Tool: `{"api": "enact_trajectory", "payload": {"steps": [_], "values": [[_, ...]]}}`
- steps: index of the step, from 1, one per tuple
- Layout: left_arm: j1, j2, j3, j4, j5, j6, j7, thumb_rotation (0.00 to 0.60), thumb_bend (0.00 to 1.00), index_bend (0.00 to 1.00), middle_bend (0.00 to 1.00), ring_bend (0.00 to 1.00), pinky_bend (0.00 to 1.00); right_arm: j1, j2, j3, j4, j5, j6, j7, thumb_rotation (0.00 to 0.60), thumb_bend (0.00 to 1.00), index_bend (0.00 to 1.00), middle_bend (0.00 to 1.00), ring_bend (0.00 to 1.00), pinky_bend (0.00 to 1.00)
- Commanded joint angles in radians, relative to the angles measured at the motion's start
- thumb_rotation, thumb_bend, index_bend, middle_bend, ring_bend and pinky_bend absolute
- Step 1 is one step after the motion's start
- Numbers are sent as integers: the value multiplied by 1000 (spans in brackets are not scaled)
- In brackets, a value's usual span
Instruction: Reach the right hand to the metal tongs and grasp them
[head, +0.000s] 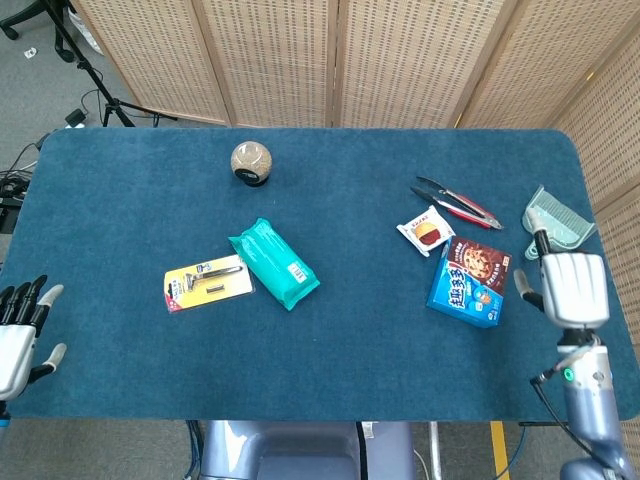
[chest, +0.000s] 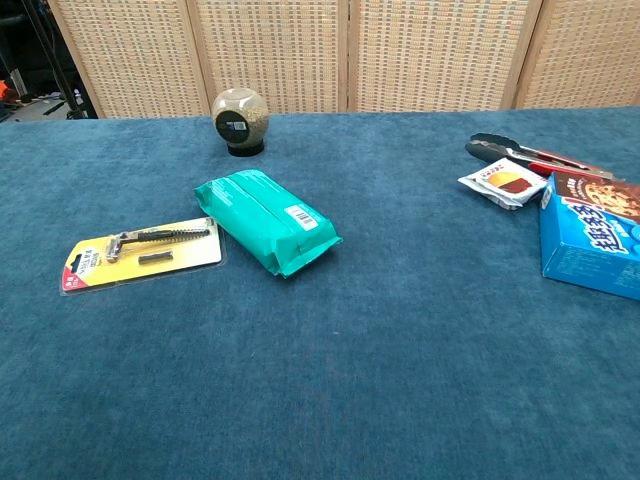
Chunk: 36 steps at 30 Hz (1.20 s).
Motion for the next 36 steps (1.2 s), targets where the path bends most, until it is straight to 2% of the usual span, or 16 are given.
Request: {"api": "enact_trajectory", "payload": {"steps": [1,6,12,17,22,29,36], "values": [[-7,-21,-14,28,-2,9,-18,600,302,0,0,0,0,163,43,84,12,241,-193,-144,600,409,0,791,814,678],[-15,-48,-27,71,-7,11,-39,600,302,0,0,0,0,299,57,103,65,456,-305,-252,600,422,0,791,814,678],[-21,-59,-41,96,-33,4,-56,600,302,0,0,0,0,438,68,90,132,686,-416,-323,600,443,0,791,815,678],[-27,-63,-45,110,-46,-9,-73,600,302,0,0,0,0,578,57,32,256,909,-526,-396,600,462,0,792,815,679],[-39,-71,-49,129,-65,-36,-88,600,302,0,0,0,0,695,5,-61,413,1087,-598,-456,600,466,0,791,815,679],[-60,-84,-47,151,-78,-77,-91,600,302,0,0,0,0,759,-107,-180,648,1213,-718,-461,600,466,0,791,815,679],[-61,-93,-46,157,-73,-69,-89,600,302,0,0,0,0,781,-156,-241,746,1239,-776,-439,600,466,0,791,815,679]]}}
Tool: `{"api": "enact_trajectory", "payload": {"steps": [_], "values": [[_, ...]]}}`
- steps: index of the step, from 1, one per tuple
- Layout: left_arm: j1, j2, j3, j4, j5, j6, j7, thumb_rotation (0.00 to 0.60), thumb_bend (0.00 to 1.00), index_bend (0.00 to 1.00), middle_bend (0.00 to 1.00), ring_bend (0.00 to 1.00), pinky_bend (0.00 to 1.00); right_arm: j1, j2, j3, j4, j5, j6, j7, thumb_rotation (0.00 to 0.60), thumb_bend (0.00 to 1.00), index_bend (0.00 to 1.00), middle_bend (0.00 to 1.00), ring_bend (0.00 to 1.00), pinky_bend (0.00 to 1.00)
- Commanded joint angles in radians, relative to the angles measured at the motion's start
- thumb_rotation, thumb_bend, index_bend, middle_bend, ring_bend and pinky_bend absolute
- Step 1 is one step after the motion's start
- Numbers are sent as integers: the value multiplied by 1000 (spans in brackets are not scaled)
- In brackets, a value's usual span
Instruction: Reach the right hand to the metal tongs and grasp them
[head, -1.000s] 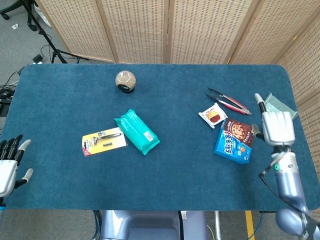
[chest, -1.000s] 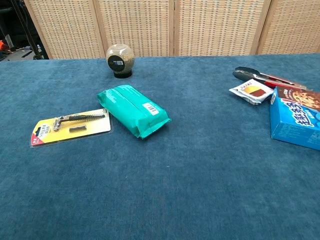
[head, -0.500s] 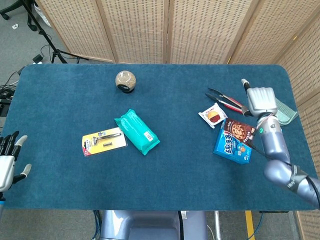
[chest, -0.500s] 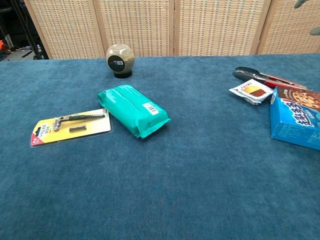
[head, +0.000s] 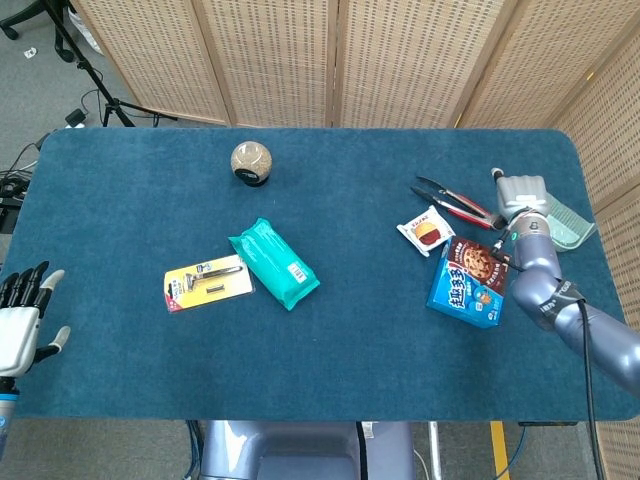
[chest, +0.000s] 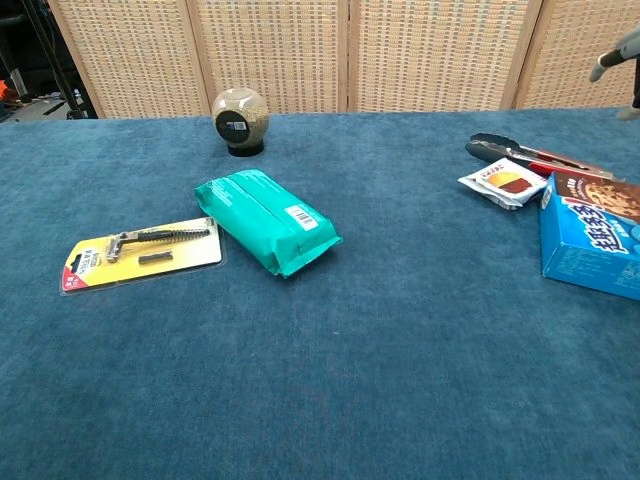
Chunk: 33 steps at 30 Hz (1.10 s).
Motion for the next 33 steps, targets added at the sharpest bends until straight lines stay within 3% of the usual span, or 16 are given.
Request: {"api": "enact_trajectory", "payload": {"steps": [1,14,33], "values": [[-1,-2,1,0,1,1,4,600,302,0,0,0,0,20,-32,-39,52,17,-37,14,600,466,0,791,815,679],[-7,-7,1,9,-10,-7,4,600,302,0,0,0,0,78,-107,-160,142,59,-133,76,600,491,24,791,815,679],[-11,-8,5,13,-14,-10,1,600,302,0,0,0,0,122,-174,-280,244,-8,-235,260,600,493,51,791,815,679]]}}
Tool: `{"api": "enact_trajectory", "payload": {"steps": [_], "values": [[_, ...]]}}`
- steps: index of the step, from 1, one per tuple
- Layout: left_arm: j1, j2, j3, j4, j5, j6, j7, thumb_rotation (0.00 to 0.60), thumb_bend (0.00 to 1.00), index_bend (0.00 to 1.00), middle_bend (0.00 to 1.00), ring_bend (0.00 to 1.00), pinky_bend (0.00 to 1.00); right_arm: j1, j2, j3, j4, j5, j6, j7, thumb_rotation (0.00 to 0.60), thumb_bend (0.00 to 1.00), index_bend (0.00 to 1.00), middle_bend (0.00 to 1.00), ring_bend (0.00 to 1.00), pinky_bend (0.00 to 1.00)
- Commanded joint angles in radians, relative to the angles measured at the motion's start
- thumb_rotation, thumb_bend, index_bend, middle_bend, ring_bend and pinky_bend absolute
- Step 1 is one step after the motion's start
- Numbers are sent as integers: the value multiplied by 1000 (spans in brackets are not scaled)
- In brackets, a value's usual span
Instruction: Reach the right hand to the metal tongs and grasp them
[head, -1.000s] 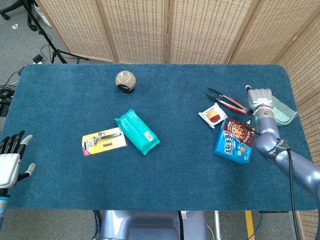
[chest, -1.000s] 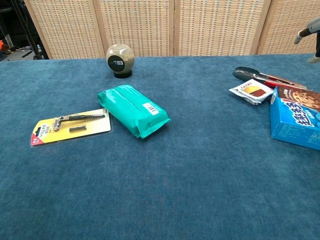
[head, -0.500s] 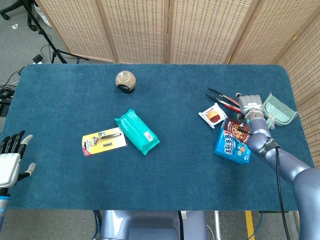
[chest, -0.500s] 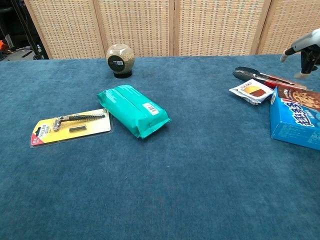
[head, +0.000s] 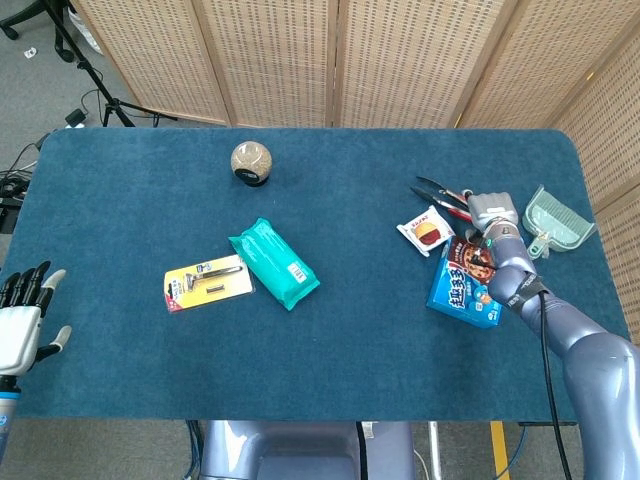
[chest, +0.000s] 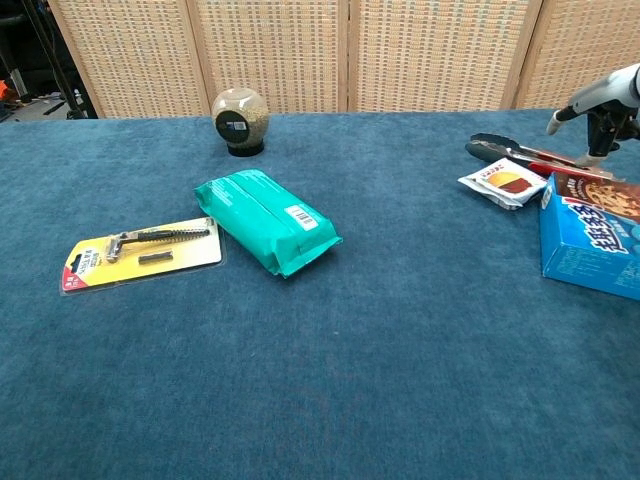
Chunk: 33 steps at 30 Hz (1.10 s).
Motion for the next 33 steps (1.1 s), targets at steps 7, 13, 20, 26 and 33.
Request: {"api": "enact_trajectory", "payload": {"steps": [7,13,20,26,33], "values": [[-3,-2,0,3,-3,-4,0,600,302,0,0,0,0,13,-27,-53,41,-23,-41,67,600,498,57,792,815,678],[-4,-3,1,4,-3,-5,-1,600,302,0,0,0,0,27,-35,-88,46,-38,-64,107,600,497,57,791,815,678],[-4,-2,2,4,-3,-4,-2,600,302,0,0,0,0,44,-40,-125,46,-66,-83,172,600,498,67,791,815,679],[-5,-2,1,6,-5,-4,-4,600,302,0,0,0,0,55,-42,-152,50,-85,-89,218,600,499,67,791,815,679],[-6,-3,1,7,-5,-4,-5,600,302,0,0,0,0,73,-38,-190,45,-110,-97,280,600,498,68,791,815,679]]}}
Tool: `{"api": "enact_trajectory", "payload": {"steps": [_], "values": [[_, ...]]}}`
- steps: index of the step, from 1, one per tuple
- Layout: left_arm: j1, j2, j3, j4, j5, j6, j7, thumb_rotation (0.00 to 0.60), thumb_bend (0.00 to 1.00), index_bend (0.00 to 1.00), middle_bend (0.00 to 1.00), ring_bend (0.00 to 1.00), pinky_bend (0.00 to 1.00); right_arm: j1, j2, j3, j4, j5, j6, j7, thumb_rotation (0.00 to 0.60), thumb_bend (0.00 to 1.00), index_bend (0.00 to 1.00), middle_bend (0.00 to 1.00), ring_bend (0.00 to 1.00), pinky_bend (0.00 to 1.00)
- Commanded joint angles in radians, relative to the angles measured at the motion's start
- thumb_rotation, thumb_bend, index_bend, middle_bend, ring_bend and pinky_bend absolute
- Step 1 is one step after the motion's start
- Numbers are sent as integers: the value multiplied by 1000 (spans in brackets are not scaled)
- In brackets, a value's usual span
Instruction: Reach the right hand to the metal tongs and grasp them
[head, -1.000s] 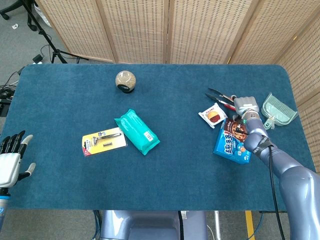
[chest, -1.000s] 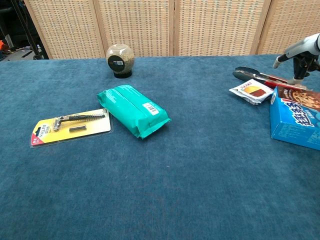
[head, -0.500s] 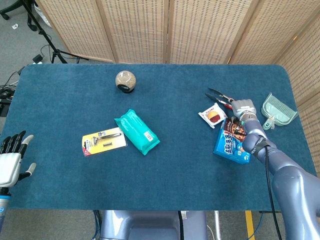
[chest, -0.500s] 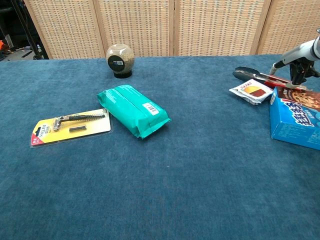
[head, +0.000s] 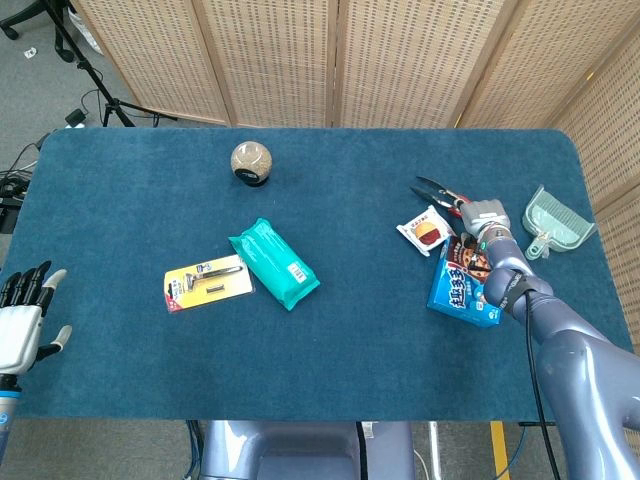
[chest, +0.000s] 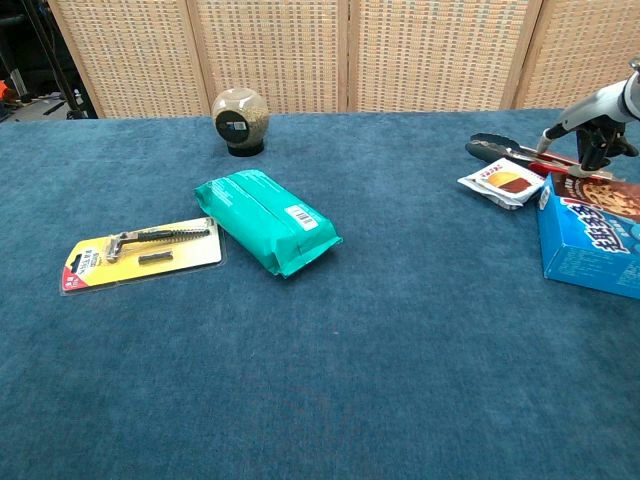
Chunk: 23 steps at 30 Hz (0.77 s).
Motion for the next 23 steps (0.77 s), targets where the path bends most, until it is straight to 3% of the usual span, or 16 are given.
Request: {"api": "enact_trajectory", "payload": {"steps": [1,23], "values": [[0,0,0,0,1,2,-1,600,302,0,0,0,0,9,2,-19,-3,-13,-3,27,600,499,67,791,815,679],[-9,-5,1,11,3,-9,-11,600,302,0,0,0,0,51,-7,-138,-3,-73,-33,192,600,501,81,791,815,679]]}}
